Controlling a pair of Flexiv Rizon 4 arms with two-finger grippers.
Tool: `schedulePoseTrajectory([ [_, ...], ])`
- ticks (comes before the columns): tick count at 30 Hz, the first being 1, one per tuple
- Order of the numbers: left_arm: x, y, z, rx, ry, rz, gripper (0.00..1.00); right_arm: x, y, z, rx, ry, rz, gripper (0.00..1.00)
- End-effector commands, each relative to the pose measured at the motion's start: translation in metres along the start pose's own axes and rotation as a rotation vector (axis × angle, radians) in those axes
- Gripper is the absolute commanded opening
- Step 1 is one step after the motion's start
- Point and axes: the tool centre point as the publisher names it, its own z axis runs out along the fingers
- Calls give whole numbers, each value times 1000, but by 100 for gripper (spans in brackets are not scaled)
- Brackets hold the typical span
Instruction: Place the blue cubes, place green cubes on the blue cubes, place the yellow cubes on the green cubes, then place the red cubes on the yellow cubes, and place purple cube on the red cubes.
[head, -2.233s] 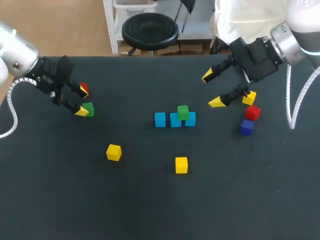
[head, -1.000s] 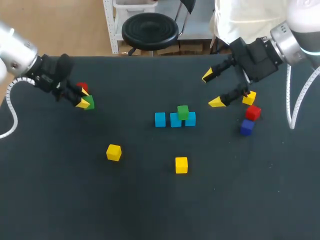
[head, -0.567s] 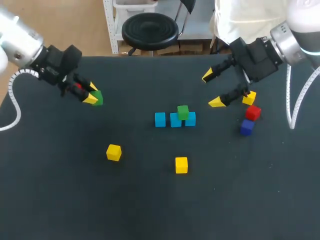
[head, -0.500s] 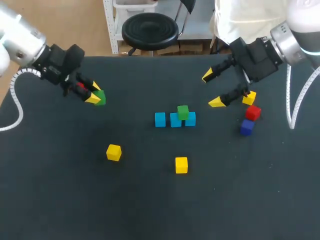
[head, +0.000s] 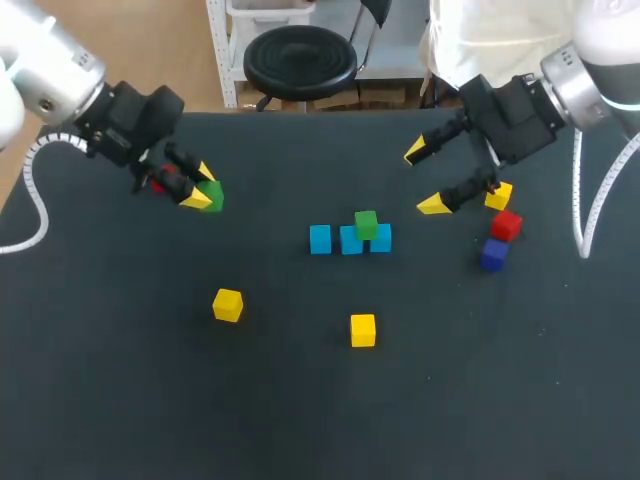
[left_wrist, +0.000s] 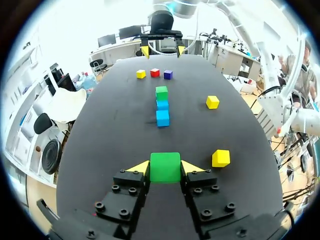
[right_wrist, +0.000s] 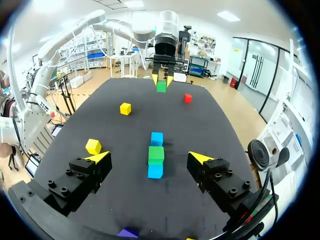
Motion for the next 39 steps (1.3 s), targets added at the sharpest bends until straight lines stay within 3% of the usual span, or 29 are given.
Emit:
schedulePoseTrajectory([
  [1,0,-1,0,-3,1,1,0,0,0,0,1,1,1,100],
  [20,0,-1,0,-3,1,1,0,0,0,0,1,1,1,100],
  [25,-9,-33,2,-64,20,-2,0,0,0,0,1,1,1,100],
  [33,-31,-82,7,-70,-93,-34,0,0,0,0,1,1,1,100],
  [39,-46,-98,25,-110,-9,-46,0,0,0,0,1,1,1,100],
])
